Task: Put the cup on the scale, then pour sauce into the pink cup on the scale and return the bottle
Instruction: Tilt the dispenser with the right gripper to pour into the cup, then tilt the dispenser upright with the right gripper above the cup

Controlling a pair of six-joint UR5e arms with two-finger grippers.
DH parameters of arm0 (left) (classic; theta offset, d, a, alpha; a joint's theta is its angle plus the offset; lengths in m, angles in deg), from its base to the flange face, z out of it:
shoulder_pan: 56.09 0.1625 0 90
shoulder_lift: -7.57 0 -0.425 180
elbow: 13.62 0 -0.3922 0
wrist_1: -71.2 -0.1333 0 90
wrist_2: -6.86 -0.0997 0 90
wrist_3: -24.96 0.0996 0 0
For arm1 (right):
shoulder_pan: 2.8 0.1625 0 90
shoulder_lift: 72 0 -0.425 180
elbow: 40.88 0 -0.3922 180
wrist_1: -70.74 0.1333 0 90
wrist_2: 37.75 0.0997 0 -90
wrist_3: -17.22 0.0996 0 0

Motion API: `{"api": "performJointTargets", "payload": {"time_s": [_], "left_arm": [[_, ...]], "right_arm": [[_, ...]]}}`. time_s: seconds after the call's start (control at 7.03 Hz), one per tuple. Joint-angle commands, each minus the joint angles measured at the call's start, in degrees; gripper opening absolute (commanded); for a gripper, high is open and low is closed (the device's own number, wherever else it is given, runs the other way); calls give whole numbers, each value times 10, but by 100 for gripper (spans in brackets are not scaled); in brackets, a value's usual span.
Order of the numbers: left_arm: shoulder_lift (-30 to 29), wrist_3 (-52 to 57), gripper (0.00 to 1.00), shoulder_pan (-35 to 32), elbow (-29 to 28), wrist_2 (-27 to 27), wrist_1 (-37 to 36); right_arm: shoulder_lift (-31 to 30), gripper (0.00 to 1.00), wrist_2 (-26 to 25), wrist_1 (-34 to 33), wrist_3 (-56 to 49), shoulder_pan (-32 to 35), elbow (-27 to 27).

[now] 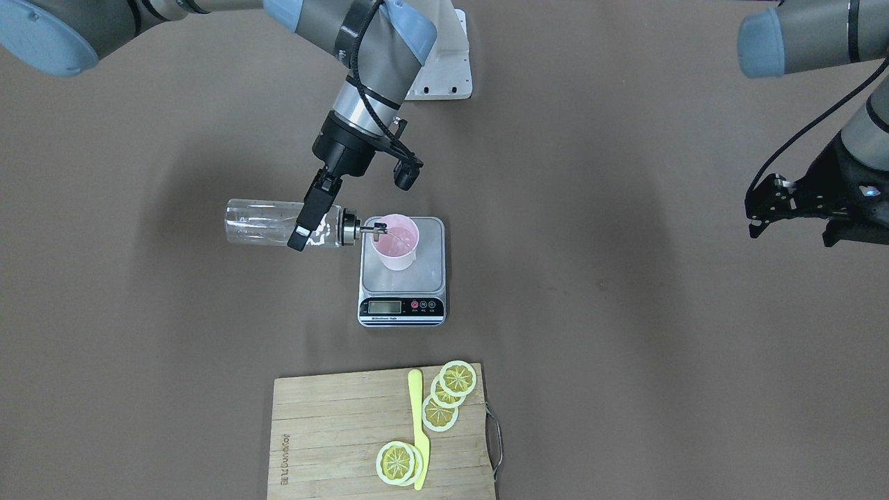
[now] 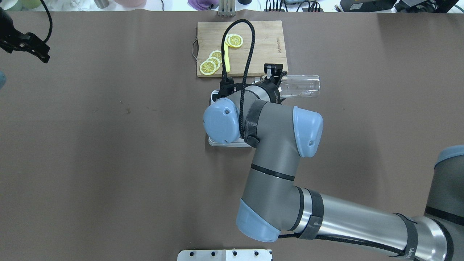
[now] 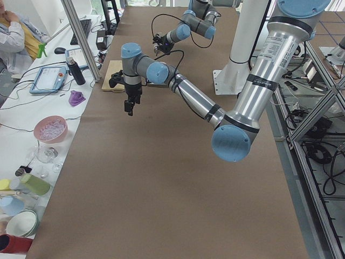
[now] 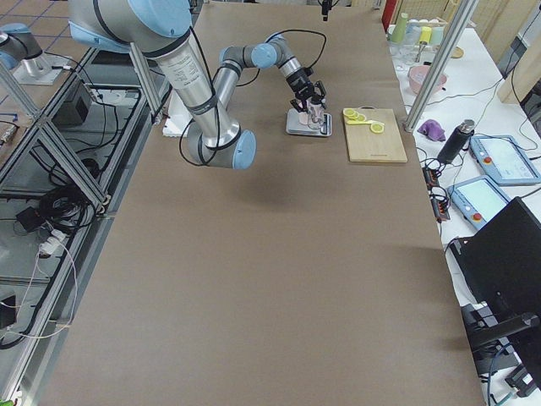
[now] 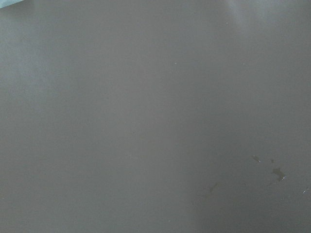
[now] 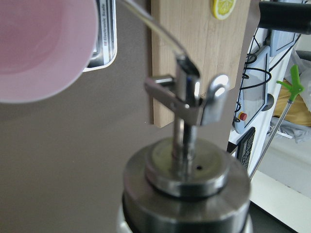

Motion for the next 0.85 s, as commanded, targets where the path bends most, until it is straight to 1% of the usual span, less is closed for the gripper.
{"api": "performJointTargets", "payload": {"time_s": [0.0, 0.14, 0.28, 0.43, 0.57, 0.71], "left_arm": [[0, 1, 97, 0, 1, 0, 0], [0, 1, 97, 0, 1, 0, 0], [0, 1, 98, 0, 0, 0, 0], [0, 2, 97, 0, -1, 0, 0], [0, 0, 97, 0, 0, 0, 0], [0, 0, 97, 0, -1, 0, 0]], "right_arm": [[-72, 0, 30, 105, 69, 0, -42], [-77, 0, 41, 120, 75, 1, -56], [-81, 0, 54, 120, 106, 2, -80], [-87, 0, 81, 144, 152, 7, -98], [-126, 0, 123, 226, 190, 22, -111], [-175, 0, 167, 313, 202, 52, -122]]}}
